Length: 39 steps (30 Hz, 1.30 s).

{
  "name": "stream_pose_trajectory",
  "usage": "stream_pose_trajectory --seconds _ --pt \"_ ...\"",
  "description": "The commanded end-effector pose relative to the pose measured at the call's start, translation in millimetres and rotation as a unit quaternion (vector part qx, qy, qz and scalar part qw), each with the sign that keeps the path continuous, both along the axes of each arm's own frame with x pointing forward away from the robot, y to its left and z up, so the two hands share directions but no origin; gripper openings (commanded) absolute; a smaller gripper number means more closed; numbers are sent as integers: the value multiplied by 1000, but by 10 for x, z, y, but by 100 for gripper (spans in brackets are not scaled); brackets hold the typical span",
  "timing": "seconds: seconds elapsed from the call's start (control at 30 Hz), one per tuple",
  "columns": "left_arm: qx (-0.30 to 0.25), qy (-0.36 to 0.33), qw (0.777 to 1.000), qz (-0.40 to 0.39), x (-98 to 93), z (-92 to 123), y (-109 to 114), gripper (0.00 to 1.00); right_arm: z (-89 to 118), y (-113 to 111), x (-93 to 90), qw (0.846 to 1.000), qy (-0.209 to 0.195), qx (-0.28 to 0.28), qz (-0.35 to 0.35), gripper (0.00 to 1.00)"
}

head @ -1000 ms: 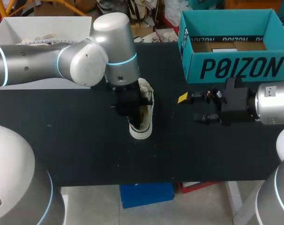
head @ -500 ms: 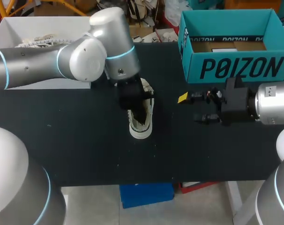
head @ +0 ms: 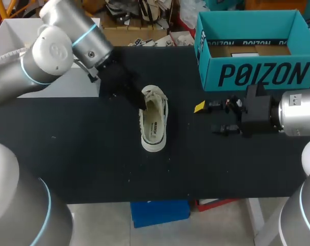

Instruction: Take the shoe out of the shoebox, open the shoe tongue, remove and reinsert the insole, then place the shoe into the shoebox

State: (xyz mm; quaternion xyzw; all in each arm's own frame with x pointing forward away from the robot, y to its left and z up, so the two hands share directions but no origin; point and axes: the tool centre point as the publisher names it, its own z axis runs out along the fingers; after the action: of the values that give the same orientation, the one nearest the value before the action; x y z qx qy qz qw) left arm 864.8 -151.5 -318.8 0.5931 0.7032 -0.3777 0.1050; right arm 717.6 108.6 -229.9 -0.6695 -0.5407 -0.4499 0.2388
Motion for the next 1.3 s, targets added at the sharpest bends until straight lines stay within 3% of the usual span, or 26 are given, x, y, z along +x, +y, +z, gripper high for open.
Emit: stream_pose_trajectory --seconds 0.03,0.33,0.8,1.13,1.3 --pt "-71 5 996 49 89 32 167 0 3 7 1 1000 1 -1 0 100" --pt "-91 -1 990 106 377 62 137 0 3 7 1 1000 1 -1 0 100" --pt "-69 -6 993 100 735 64 -117 0 3 7 1 1000 1 -1 0 100" --pt "-55 3 995 83 656 -89 -204 0 3 7 1 1000 1 -1 0 100" --pt "-35 14 997 70 511 -217 -213 0 3 7 1 1000 1 -1 0 100"
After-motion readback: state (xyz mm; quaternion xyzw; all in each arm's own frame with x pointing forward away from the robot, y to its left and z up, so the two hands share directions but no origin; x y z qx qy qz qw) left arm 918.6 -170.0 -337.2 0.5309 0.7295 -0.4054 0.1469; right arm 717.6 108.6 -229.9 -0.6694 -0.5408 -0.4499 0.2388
